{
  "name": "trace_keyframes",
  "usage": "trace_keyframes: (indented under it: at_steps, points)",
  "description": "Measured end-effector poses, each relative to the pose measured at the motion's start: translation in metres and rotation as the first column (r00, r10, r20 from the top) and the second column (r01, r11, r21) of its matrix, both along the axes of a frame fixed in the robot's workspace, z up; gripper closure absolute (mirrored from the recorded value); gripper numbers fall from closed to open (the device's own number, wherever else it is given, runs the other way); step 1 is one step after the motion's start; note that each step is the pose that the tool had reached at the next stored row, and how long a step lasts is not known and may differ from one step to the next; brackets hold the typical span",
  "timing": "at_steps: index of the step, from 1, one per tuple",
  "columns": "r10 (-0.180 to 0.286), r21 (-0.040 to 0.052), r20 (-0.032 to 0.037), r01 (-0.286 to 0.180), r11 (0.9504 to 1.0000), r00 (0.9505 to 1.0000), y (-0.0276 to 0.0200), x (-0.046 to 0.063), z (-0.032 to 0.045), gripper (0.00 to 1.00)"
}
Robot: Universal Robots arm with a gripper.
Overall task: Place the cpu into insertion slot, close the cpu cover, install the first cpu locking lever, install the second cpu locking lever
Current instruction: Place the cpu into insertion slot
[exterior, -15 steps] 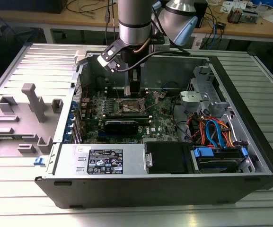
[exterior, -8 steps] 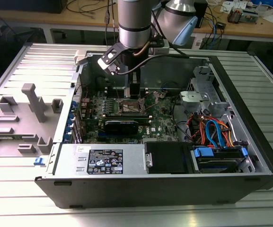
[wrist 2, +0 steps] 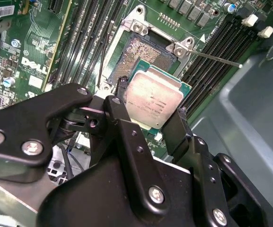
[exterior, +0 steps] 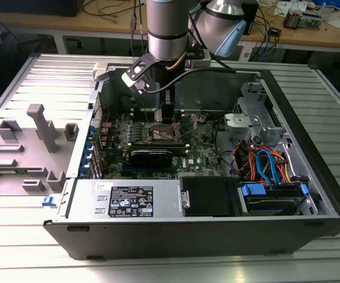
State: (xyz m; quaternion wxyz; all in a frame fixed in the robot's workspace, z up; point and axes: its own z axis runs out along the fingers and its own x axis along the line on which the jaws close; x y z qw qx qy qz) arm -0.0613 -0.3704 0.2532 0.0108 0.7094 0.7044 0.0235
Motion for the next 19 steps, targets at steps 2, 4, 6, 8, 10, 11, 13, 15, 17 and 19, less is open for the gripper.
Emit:
trace_keyframes:
  at_steps: [2,4,6,8,10,11,13,15,17,19]
  points:
    - [0.000,-0.0004,-0.0003,0.000,1.0000,1.0000,-0.0001,0.000,-0.0016,0.46]
    - [0.001,-0.0005,-0.0002,-0.001,1.0000,1.0000,-0.0001,0.000,-0.0048,0.46]
    - [0.004,-0.0009,-0.0002,-0.004,1.0000,1.0000,-0.0001,0.000,-0.0106,0.46]
    - [0.005,-0.0009,-0.0002,-0.005,1.0000,1.0000,-0.0001,0.000,-0.0144,0.46]
    - [0.006,-0.0009,-0.0002,-0.006,1.0000,1.0000,-0.0001,0.000,-0.0180,0.46]
    - [0.007,-0.0009,-0.0003,-0.007,1.0000,1.0000,-0.0001,0.000,-0.0199,0.46]
    - [0.011,-0.0010,-0.0004,-0.011,0.9999,0.9999,-0.0020,0.000,-0.0248,0.46]
    - [0.014,-0.0009,-0.0002,-0.014,0.9999,0.9999,-0.0053,-0.001,-0.0275,0.46]
    - [0.016,-0.0008,-0.0003,-0.016,0.9999,0.9999,-0.0082,-0.002,-0.0296,0.46]
    - [0.017,-0.0008,-0.0002,-0.017,0.9999,0.9999,-0.0111,-0.002,-0.0308,0.46]
